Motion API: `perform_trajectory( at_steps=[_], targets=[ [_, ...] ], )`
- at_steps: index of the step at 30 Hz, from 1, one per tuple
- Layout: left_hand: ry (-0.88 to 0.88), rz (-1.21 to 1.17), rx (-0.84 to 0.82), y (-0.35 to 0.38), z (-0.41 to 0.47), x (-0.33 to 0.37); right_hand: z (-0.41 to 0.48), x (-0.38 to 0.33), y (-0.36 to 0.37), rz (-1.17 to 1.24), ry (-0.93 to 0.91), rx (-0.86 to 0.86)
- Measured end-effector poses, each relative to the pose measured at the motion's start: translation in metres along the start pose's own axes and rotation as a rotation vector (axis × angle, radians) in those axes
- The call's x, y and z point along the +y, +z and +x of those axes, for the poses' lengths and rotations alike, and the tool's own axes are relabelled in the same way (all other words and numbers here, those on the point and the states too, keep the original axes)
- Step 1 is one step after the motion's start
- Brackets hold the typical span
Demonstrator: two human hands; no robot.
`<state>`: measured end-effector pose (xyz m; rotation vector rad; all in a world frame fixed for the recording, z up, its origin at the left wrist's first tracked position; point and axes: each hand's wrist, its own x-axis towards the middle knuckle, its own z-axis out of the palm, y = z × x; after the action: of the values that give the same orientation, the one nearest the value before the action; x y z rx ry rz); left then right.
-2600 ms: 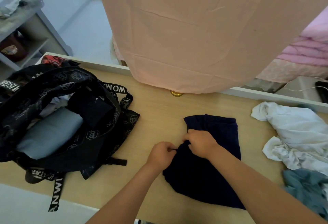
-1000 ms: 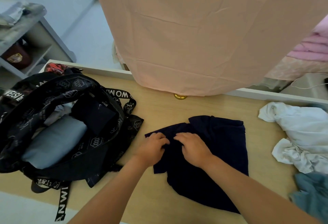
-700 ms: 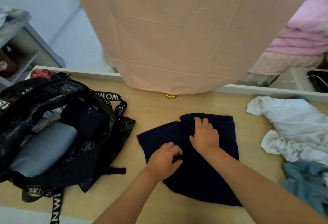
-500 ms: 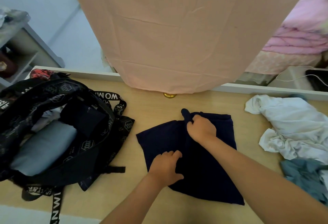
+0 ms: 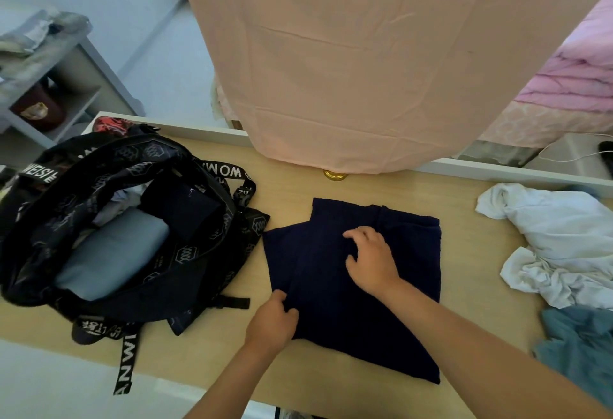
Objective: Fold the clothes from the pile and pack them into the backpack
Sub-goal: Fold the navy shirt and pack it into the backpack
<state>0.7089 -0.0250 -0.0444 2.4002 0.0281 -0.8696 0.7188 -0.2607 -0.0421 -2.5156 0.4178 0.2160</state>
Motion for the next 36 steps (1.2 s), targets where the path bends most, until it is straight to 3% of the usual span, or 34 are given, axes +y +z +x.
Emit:
perform_trajectory(
  at_steps=[2, 5, 7, 10, 14, 21, 25, 30, 36],
  targets=[
    [0.016, 0.13, 0.068, 0.0, -0.002, 0.002, -0.018, 0.001, 0.013, -0.158, -0.129, 0.076],
    [0.088, 0.29, 0.147, 0.002, -0.005, 0.001, -0.038, -0.003, 0.029, -0.267, -0.255, -0.124],
    [0.165, 0.275, 0.248, 0.002, -0.005, -0.001, -0.043, -0.004, 0.033, -0.364, -0.248, -0.219],
    [0.232, 0.186, 0.382, -0.01, 0.005, -0.001, -0.041, -0.01, 0.027, -0.468, -0.214, -0.209],
    [0.198, 0.397, 0.225, -0.03, 0.024, -0.002, -0.022, -0.035, 0.015, -0.619, -0.227, -0.178],
    [0.118, 0.465, 0.171, -0.035, 0.025, -0.006, 0.055, -0.091, 0.022, -0.365, -0.38, -0.321],
    [0.116, 0.337, 0.183, -0.038, 0.023, -0.01, 0.083, -0.114, 0.04, -0.417, -0.385, -0.391],
    [0.16, -0.062, 0.232, -0.04, 0.026, -0.005, 0.091, -0.125, 0.035, -0.5, -0.388, -0.465],
    [0.161, -0.368, 0.149, -0.034, 0.044, 0.02, 0.085, -0.115, -0.008, -0.089, -0.373, -0.407]
  ],
)
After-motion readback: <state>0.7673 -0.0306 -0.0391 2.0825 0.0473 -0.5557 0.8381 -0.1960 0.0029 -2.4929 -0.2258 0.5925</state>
